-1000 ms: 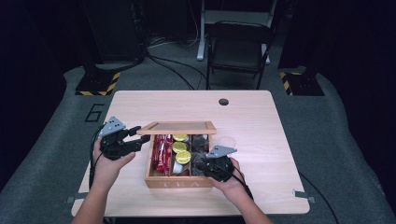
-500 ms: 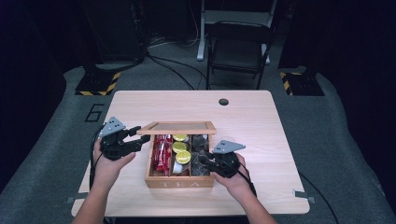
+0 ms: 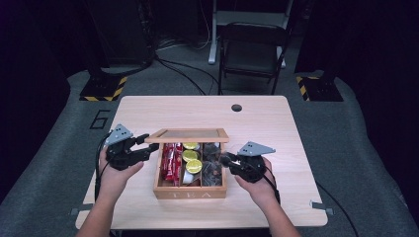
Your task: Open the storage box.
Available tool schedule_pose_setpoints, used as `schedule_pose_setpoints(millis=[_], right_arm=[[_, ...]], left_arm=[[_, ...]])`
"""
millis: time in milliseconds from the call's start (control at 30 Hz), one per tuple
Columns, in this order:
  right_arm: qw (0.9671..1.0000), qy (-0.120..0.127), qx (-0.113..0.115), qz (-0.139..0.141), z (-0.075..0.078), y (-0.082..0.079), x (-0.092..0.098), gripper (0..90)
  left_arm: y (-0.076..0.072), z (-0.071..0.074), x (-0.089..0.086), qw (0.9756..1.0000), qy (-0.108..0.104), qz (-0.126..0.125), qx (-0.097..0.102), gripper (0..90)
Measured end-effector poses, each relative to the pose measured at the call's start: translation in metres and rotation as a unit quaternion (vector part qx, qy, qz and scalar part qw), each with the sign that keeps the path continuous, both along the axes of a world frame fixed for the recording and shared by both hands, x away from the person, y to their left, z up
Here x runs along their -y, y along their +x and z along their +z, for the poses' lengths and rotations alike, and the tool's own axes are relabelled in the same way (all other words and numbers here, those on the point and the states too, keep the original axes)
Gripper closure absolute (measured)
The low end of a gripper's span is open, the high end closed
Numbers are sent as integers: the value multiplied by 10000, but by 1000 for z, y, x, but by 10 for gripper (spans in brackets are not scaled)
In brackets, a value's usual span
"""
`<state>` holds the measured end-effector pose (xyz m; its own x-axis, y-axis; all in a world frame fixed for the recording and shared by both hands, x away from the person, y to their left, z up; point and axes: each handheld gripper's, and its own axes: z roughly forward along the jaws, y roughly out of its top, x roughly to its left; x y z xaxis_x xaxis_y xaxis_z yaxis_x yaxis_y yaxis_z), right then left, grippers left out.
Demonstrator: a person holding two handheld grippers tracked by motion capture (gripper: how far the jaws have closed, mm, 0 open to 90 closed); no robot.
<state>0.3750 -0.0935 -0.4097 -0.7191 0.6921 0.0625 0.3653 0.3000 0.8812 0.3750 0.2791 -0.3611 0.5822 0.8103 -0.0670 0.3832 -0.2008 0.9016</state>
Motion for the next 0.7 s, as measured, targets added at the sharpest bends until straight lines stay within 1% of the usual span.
schedule_pose_setpoints(millis=[167,300,467,500,567,700], right_arm=[[9998,61,25,-165,4,3,9,741],[9994,93,96,-304,7,7,19,743],[9985,162,103,-508,9,12,28,745],[9984,163,81,-544,9,12,29,745],[9981,143,107,-585,9,14,32,745],[9973,30,80,-725,3,21,35,745]], left_arm=[[-1,0,0,10000,28,9,5,490],[-2,-1,1,10000,34,18,12,490],[-3,-2,1,10000,73,10,15,490],[-3,-2,1,10000,79,13,12,490],[-4,-2,2,10000,90,27,20,490],[-5,-3,2,9999,99,37,22,490]])
